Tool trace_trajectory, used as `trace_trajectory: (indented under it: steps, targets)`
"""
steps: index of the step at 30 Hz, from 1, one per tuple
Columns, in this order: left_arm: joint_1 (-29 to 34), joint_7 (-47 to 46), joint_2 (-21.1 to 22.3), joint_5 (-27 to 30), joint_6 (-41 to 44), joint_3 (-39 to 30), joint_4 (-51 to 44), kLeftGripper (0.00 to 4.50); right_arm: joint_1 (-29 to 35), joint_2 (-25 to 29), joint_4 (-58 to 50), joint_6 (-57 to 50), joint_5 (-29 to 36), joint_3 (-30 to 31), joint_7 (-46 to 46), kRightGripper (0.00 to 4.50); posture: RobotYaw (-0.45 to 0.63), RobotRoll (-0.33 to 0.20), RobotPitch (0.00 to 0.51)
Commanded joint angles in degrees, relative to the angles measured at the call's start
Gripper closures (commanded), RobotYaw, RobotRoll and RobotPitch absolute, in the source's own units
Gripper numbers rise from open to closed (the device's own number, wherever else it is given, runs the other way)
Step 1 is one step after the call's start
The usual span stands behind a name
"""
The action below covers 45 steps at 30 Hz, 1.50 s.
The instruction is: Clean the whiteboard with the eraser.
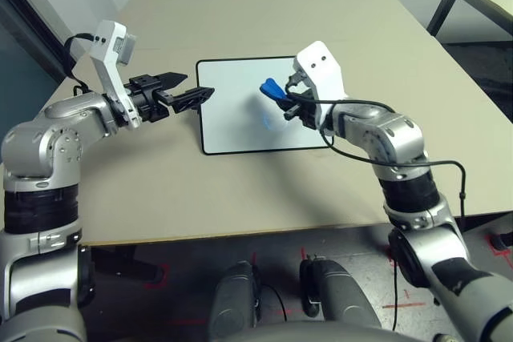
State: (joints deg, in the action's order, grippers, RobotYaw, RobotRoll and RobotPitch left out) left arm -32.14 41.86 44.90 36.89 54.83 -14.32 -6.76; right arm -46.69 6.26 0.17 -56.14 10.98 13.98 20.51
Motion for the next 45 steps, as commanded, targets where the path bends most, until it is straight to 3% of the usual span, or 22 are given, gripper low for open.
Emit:
trace_trajectory:
  steps: [1,7,19,30,40,45]
  targets:
    - [1.4,-0.5,-0.6,1.1,1.8,0.8,-1.9,0.00,-0.6,-0.8,3.4,2.5,-1.6,1.0,-0.4,3.95,0.01,0.000,0.095]
    - [2.3,-0.6,-0.5,1.3,2.7,1.0,-2.8,0.00,-1.1,-2.0,7.8,4.7,-3.8,1.7,-0.8,3.95,0.02,0.000,0.094]
    - [2.9,-0.6,-1.3,1.5,2.6,1.9,-2.9,0.00,3.0,-2.1,1.8,-1.9,-4.0,6.1,0.8,3.95,0.01,0.000,0.100]
    - [3.0,-0.4,-1.5,1.3,2.2,2.3,-2.4,0.00,-5.3,-2.5,12.3,6.4,-5.3,-2.3,-3.4,3.95,0.01,0.000,0.102]
    - [2.9,-0.4,-1.4,1.3,2.2,2.1,-2.3,0.00,3.1,-2.6,3.1,-1.6,-5.3,5.4,-0.1,3.95,0.01,0.000,0.103]
    - [2.6,-0.2,-1.4,1.2,2.0,2.3,-1.8,0.00,4.0,-2.8,1.7,-4.0,-5.2,6.8,0.5,3.95,0.01,0.000,0.103]
